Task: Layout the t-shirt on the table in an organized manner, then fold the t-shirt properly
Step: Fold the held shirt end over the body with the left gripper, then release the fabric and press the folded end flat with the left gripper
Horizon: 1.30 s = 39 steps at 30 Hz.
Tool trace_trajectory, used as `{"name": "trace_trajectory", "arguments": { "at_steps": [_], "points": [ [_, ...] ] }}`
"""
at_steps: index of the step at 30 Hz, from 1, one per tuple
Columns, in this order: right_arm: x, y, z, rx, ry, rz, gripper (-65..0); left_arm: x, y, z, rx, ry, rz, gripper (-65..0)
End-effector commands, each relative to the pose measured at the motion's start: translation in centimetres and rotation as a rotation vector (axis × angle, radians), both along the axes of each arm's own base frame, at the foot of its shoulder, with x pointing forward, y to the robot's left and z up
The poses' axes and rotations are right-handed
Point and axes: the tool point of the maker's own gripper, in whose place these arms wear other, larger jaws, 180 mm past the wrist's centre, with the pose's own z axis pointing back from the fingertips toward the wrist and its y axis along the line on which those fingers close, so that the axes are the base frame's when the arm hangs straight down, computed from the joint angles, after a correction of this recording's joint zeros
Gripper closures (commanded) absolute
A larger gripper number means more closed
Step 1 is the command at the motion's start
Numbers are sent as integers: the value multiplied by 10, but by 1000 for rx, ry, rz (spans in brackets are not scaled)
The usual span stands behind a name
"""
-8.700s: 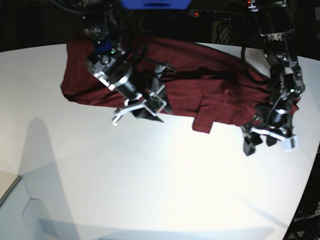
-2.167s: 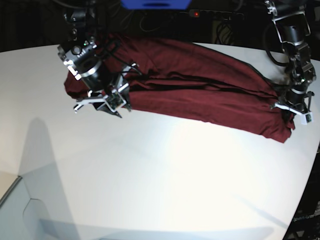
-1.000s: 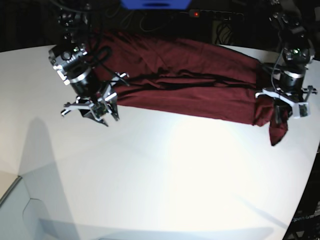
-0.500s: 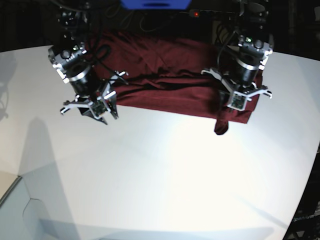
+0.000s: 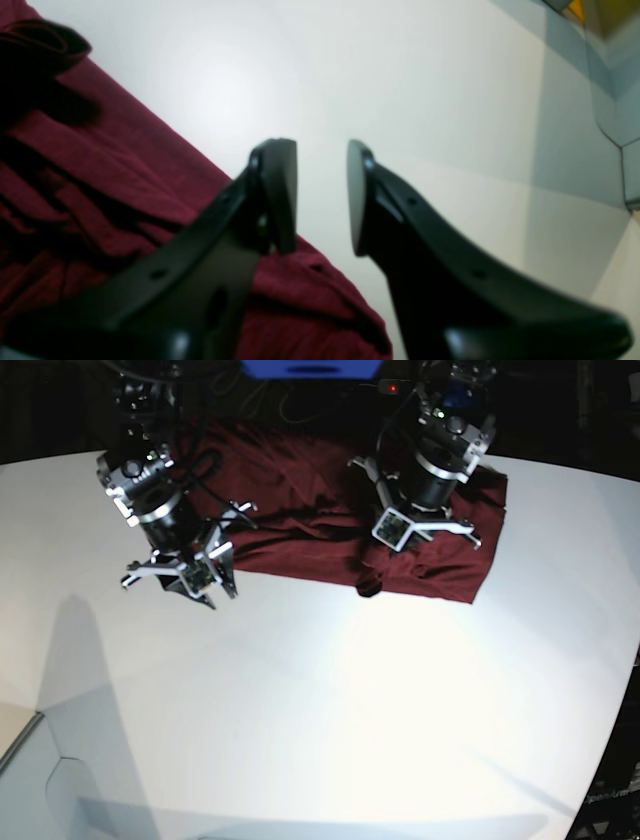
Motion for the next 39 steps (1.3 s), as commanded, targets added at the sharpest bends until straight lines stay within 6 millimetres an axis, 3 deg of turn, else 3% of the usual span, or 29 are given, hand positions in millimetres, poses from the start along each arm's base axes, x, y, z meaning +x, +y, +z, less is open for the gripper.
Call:
{"name": "trace_trajectory", "arguments": {
  "at_steps": [1, 11, 14, 20, 25, 28, 35, 39],
  "points": [
    [4, 3, 15, 23, -50, 9, -178, 4, -3, 11, -20, -43, -2, -1],
    [4, 3, 15, 23, -50, 9, -178, 3, -8, 10, -19, -35, -19, -12],
    [5, 4, 15, 23, -52, 11, -181, 0, -11, 9, -23, -30, -25, -89],
    [6, 5, 16, 24, -56, 12, -181, -1, -14, 8, -25, -25, -38, -309],
    [6, 5, 16, 25, -55, 14, -181, 0, -14, 13, -32, -37, -37, -420],
    [6, 5, 16, 25, -55, 14, -181, 3, -13, 23, -38, -64, -29, -432],
    [6, 5, 16, 25, -56, 14, -181, 18, 44, 29, 16, -93, 119, -431],
    [6, 5, 16, 25, -56, 14, -181, 24, 72, 36, -46, -103, 208, -431]
  ]
}}
